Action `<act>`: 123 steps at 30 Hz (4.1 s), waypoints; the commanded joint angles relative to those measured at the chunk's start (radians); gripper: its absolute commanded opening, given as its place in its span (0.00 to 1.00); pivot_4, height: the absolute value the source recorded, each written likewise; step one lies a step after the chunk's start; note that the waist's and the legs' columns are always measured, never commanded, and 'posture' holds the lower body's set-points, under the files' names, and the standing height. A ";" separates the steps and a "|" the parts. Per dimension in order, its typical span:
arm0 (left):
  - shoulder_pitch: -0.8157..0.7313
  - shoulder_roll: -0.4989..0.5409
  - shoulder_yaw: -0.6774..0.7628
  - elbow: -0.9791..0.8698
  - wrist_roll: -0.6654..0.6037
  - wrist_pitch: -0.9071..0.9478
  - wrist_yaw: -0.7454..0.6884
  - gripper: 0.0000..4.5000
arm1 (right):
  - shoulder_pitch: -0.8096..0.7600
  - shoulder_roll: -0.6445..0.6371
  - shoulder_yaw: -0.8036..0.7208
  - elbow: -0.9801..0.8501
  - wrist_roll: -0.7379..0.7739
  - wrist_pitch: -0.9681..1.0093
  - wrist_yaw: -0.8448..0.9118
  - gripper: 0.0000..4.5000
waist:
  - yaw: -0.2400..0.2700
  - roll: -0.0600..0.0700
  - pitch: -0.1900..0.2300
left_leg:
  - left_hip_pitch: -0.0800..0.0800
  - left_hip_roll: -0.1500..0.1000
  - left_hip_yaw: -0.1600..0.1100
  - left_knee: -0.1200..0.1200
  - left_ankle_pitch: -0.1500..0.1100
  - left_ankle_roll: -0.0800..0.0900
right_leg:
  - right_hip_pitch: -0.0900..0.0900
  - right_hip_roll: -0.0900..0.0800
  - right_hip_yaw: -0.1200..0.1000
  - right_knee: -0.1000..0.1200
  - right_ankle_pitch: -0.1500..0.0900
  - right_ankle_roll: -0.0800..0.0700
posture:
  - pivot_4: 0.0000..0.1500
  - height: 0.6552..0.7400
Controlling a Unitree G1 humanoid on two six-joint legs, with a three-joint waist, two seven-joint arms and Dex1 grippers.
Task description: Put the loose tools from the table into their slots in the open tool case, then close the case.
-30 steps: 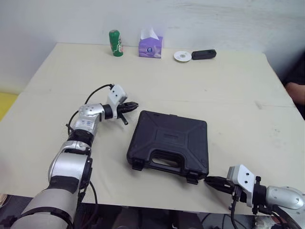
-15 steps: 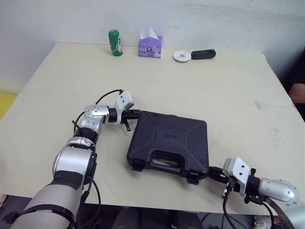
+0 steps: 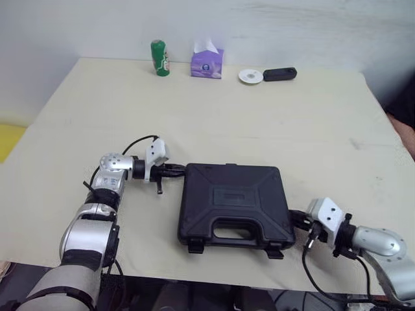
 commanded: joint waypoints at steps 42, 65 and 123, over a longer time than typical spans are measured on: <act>0.338 0.013 0.005 -0.582 -0.135 0.278 0.006 0.01 | -0.257 0.147 0.176 0.135 -0.164 -0.095 -0.052 0.00 | -0.036 -0.007 -0.004 | 0.004 0.003 0.001 -0.001 0.001 -0.001 | 0.001 0.001 0.002 0.000 0.002 -0.002 | 1.00 1.00; 0.310 0.124 0.093 -1.070 -0.318 0.625 0.240 0.01 | -0.126 0.132 0.010 0.054 -0.144 -0.111 -0.138 0.00 | 0.007 0.003 0.001 | 0.000 0.001 -0.007 -0.001 0.001 -0.002 | 0.000 0.000 0.012 -0.006 0.003 -0.003 | 1.00 1.00; -0.087 -0.453 -0.440 -0.367 0.147 0.702 0.562 0.01 | -0.188 0.197 -0.031 -0.094 -0.151 0.117 -0.322 0.00 | 0.000 0.003 -0.005 | 0.005 -0.005 -0.011 -0.003 0.002 0.000 | 0.002 0.003 0.014 -0.009 0.005 0.001 | 1.00 1.00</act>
